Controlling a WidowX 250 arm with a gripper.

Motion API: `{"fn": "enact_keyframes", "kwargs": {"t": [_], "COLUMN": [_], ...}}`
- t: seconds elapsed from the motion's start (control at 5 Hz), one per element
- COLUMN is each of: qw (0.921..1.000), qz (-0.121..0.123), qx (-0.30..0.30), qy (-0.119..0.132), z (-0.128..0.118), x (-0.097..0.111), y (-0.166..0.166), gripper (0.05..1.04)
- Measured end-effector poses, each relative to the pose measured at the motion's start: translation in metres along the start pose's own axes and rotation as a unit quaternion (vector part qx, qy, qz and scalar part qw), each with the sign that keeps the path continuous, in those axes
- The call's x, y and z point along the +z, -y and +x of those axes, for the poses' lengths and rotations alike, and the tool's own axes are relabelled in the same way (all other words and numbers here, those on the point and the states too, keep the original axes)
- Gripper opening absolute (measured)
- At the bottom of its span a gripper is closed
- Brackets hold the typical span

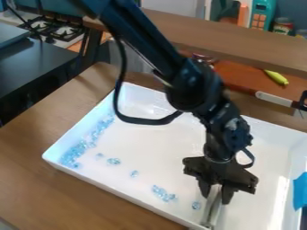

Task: Sweep into pile

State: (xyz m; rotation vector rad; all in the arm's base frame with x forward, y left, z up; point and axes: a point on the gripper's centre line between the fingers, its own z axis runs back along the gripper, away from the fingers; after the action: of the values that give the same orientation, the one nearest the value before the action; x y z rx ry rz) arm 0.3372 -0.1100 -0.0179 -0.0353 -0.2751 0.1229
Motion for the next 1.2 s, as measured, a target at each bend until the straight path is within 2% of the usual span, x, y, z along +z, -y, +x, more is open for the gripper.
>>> {"fn": "enact_keyframes", "kwargs": {"t": [0.2,0.4,0.6,0.8,1.0,1.2], "qw": [0.9999,0.9996,0.9995,0.9990,0.9948,0.9905], "qz": [0.014,0.023,0.020,0.036,0.064,0.098], "qx": [-0.004,-0.002,-0.020,-0.027,-0.066,-0.071], "qy": [0.002,-0.013,-0.015,0.006,0.045,0.065], "z": [0.000,0.000,0.005,0.012,0.023,0.028], "x": [0.001,0.003,0.003,0.001,-0.001,0.000], "y": [-0.037,-0.078,-0.109,-0.140,-0.165,-0.200], "gripper": [0.376,0.376,0.376,0.376,0.376,0.376]}}
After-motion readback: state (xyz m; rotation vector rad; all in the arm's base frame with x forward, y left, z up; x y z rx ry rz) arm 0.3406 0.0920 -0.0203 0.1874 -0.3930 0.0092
